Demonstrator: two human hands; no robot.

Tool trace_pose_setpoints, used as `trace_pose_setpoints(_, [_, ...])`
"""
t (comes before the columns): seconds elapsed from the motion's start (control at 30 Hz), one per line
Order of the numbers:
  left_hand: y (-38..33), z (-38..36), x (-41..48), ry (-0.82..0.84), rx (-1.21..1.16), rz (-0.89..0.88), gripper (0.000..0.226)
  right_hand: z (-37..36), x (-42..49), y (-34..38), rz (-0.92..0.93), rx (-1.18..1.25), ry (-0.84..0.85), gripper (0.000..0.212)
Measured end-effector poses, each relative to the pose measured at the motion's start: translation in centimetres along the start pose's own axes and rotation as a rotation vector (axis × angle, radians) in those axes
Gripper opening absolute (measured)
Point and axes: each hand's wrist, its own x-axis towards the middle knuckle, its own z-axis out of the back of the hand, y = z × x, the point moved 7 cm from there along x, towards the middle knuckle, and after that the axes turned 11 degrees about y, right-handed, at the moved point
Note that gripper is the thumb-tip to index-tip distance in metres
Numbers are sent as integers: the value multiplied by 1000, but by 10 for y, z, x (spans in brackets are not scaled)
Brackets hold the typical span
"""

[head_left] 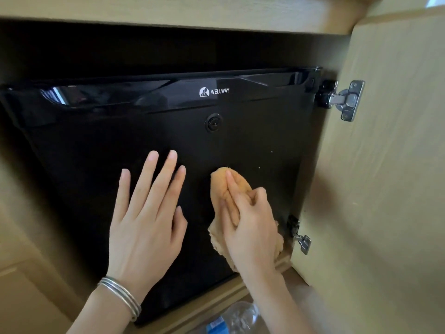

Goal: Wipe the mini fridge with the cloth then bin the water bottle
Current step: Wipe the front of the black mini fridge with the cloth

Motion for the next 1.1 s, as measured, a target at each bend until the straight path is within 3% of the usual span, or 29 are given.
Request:
trace_pose_setpoints(0.1, [-14, -12, 7, 51, 0, -46, 56, -4, -6, -26, -56, 7, 17, 49])
trace_pose_setpoints(0.2, [-27, -21, 14, 75, -12, -99, 56, 0, -6, -47, -186, 223, 20, 48])
trace_pose_setpoints(0.3, [-37, -27, 23, 92, 0, -152, 57, 17, 8, -35, -40, 201, -129, 48])
trace_pose_setpoints(0.4, [-42, -33, 28, 118, 25, -183, 58, 10, 16, -39, -7, 82, -121, 50])
trace_pose_setpoints(0.57, [-44, -39, 28, 127, 74, -197, 60, -3, -5, -95, -294, 232, 12, 44])
trace_pose_setpoints(0.67, [-45, -41, 29, 116, 88, -180, 60, 23, 2, -66, -62, 80, -148, 42])
trace_pose_setpoints(0.73, [-47, -42, 30, 106, 83, -163, 61, 25, 15, -48, 33, 49, -147, 43])
trace_pose_setpoints(0.83, [-49, -43, 29, 87, 77, -149, 61, 25, 29, -65, -45, 80, -170, 45])
trace_pose_setpoints(0.9, [-49, -43, 29, 75, 80, -145, 61, 20, 26, -95, -203, 164, -137, 44])
trace_pose_setpoints(0.93, [-49, -44, 30, 71, 83, -144, 61, 19, 22, -98, -198, 128, -111, 44])
trace_pose_setpoints(1.03, [-51, -46, 30, 73, 89, -131, 61, 8, 9, -74, 66, -65, 52, 46])
trace_pose_setpoints(1.1, [-53, -49, 30, 68, 89, -120, 60, 3, 9, -75, 90, -55, 61, 47])
